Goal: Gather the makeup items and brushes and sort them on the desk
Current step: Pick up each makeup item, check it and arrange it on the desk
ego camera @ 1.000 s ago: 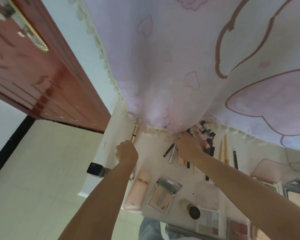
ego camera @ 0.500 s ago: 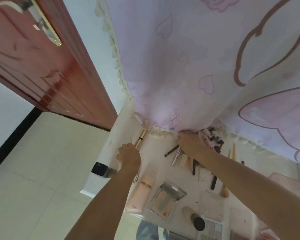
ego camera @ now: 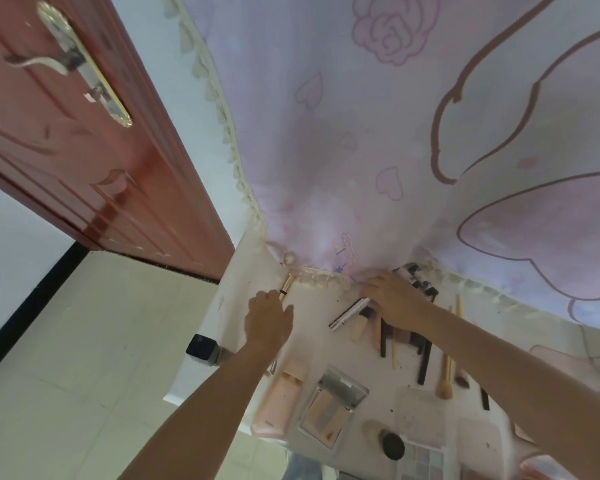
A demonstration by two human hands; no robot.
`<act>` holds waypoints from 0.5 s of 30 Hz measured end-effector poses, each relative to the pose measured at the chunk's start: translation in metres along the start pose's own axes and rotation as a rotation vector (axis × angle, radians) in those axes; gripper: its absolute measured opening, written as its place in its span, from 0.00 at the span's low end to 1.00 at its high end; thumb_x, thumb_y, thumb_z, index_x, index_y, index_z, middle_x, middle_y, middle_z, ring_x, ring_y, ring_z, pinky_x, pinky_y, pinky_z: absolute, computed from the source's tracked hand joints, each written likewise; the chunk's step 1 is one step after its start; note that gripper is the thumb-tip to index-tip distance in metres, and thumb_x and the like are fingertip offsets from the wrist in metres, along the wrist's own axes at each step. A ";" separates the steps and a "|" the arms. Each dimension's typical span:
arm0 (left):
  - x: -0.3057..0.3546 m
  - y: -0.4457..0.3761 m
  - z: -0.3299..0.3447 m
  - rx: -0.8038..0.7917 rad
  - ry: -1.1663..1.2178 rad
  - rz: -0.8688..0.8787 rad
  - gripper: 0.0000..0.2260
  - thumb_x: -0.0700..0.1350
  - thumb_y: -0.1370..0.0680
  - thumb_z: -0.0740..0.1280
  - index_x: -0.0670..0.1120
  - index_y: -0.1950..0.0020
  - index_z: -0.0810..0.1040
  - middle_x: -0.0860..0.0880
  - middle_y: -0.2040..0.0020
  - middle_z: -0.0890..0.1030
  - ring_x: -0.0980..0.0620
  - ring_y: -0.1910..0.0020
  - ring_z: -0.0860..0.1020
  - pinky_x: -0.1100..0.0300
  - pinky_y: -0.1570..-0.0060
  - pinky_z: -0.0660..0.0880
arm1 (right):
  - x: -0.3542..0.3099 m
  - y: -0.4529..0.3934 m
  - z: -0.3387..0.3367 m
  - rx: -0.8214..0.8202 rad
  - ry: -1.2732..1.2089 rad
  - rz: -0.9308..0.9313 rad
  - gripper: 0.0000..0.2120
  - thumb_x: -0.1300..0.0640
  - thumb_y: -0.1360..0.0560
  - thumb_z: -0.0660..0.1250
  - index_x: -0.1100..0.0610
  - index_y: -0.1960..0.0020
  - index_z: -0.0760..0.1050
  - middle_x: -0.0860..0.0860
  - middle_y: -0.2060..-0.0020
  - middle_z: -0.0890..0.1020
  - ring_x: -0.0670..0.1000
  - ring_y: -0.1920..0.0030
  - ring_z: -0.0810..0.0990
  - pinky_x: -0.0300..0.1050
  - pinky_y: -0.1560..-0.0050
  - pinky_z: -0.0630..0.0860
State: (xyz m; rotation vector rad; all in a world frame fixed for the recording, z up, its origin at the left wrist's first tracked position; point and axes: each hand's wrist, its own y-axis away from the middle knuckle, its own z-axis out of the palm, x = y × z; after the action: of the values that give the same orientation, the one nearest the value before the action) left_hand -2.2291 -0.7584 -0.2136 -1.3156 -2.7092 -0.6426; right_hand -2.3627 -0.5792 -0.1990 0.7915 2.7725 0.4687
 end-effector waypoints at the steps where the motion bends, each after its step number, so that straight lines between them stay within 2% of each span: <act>1: 0.005 0.004 -0.003 0.001 0.067 0.067 0.20 0.51 0.20 0.55 0.41 0.32 0.65 0.44 0.35 0.69 0.47 0.35 0.68 0.59 0.37 0.66 | -0.003 0.006 -0.006 -0.003 -0.101 0.023 0.11 0.58 0.22 0.57 0.56 0.43 0.73 0.50 0.44 0.76 0.50 0.42 0.71 0.46 0.41 0.69; 2: 0.010 0.009 -0.007 -0.015 0.148 0.135 0.19 0.50 0.19 0.55 0.42 0.31 0.65 0.45 0.35 0.70 0.48 0.35 0.69 0.60 0.37 0.65 | -0.006 0.014 -0.012 -0.009 -0.215 0.036 0.09 0.57 0.22 0.58 0.57 0.45 0.74 0.50 0.51 0.76 0.48 0.49 0.73 0.42 0.48 0.70; 4: 0.026 0.021 -0.019 -0.100 0.291 0.275 0.18 0.49 0.19 0.55 0.43 0.32 0.67 0.45 0.37 0.74 0.49 0.39 0.73 0.61 0.40 0.66 | -0.012 0.030 -0.027 -0.035 -0.383 0.055 0.08 0.57 0.21 0.57 0.58 0.47 0.74 0.46 0.62 0.72 0.43 0.63 0.70 0.36 0.61 0.65; 5: 0.035 0.028 -0.027 -0.151 0.329 0.358 0.16 0.47 0.19 0.54 0.42 0.34 0.69 0.44 0.40 0.75 0.47 0.43 0.75 0.60 0.43 0.67 | -0.015 0.038 -0.037 -0.041 -0.430 0.066 0.08 0.57 0.21 0.57 0.58 0.48 0.73 0.44 0.65 0.70 0.41 0.66 0.67 0.34 0.65 0.64; 7: 0.053 0.040 -0.041 -0.166 0.363 0.518 0.12 0.44 0.18 0.53 0.40 0.46 0.72 0.40 0.53 0.76 0.46 0.56 0.73 0.60 0.54 0.67 | -0.019 0.055 -0.058 -0.012 -0.521 0.091 0.10 0.56 0.20 0.54 0.58 0.49 0.73 0.44 0.67 0.69 0.40 0.70 0.67 0.32 0.67 0.66; 9: 0.069 0.049 -0.056 -0.101 0.358 0.616 0.11 0.46 0.18 0.51 0.43 0.55 0.69 0.46 0.63 0.70 0.50 0.63 0.68 0.61 0.59 0.64 | -0.023 0.069 -0.079 0.121 -0.648 0.143 0.10 0.57 0.20 0.54 0.59 0.52 0.72 0.46 0.68 0.70 0.40 0.73 0.71 0.28 0.69 0.68; 11: 0.084 0.057 -0.070 -0.051 0.289 0.679 0.11 0.46 0.18 0.50 0.44 0.56 0.65 0.52 0.68 0.65 0.52 0.67 0.65 0.64 0.62 0.62 | -0.024 0.080 -0.095 0.338 -0.715 0.230 0.10 0.58 0.20 0.53 0.59 0.55 0.70 0.49 0.69 0.70 0.42 0.73 0.69 0.29 0.70 0.67; 13: 0.097 0.065 -0.088 -0.099 0.291 0.719 0.12 0.44 0.18 0.49 0.46 0.60 0.63 0.54 0.69 0.64 0.55 0.70 0.64 0.63 0.66 0.60 | -0.026 0.089 -0.109 0.528 -0.778 0.317 0.08 0.60 0.21 0.53 0.59 0.56 0.68 0.50 0.71 0.69 0.46 0.73 0.66 0.31 0.73 0.65; 15: 0.109 0.073 -0.111 -0.235 0.465 0.700 0.16 0.43 0.18 0.50 0.49 0.65 0.62 0.54 0.70 0.65 0.59 0.73 0.64 0.66 0.71 0.62 | -0.027 0.102 -0.124 0.684 -0.850 0.309 0.09 0.64 0.22 0.53 0.55 0.57 0.67 0.49 0.75 0.66 0.43 0.78 0.63 0.32 0.78 0.61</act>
State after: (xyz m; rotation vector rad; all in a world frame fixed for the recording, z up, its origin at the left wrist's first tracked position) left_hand -2.2559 -0.6815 -0.0620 -1.7491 -1.6935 -1.0216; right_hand -2.3286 -0.5419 -0.0445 1.1979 1.9672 -0.6781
